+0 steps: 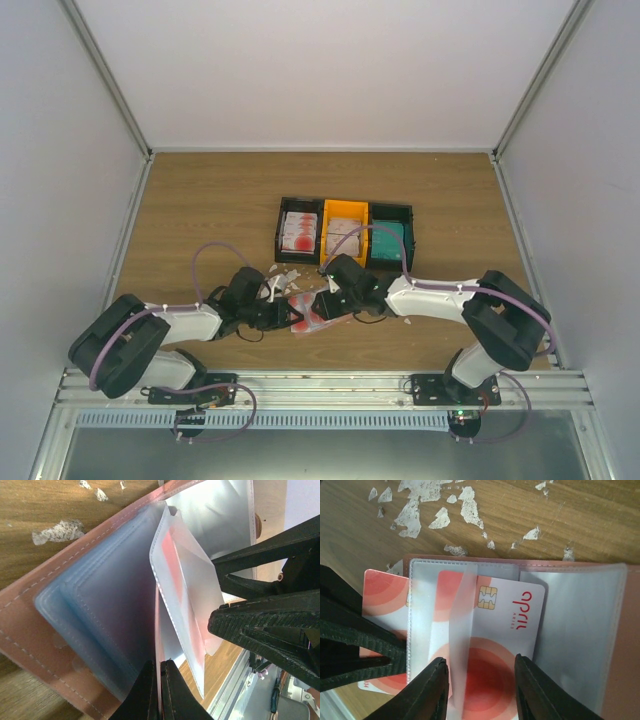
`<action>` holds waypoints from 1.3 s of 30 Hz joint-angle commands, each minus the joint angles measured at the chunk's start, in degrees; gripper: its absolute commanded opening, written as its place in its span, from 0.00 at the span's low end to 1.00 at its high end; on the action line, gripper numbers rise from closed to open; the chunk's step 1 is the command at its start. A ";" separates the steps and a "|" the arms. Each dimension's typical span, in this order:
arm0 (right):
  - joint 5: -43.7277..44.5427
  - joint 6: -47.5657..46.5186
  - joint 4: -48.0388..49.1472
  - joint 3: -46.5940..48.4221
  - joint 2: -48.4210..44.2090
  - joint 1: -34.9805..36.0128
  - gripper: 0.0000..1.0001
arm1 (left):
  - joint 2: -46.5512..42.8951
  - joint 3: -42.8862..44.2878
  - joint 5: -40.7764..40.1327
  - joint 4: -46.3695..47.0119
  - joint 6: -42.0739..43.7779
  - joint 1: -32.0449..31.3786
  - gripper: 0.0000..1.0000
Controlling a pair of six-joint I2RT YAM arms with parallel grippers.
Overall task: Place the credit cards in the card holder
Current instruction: Turn over the card slot in the card holder.
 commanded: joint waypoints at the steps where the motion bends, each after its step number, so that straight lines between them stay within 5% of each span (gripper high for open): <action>1: 3.00 -0.05 -0.94 0.52 -1.85 -0.35 0.41 | 0.89 0.34 -0.90 1.53 0.03 -0.50 0.00; 10: 3.62 0.14 -2.29 1.28 1.49 -0.34 0.51 | 0.77 0.75 -1.01 1.07 0.29 -0.50 0.00; 27: -10.93 -1.74 7.14 -0.54 1.42 -0.35 0.53 | -0.37 1.48 0.51 0.73 1.52 -0.63 0.00; 39: 1.17 -1.33 0.78 -0.52 -3.57 -0.35 0.67 | -2.25 3.12 0.95 -1.84 2.33 -0.83 0.00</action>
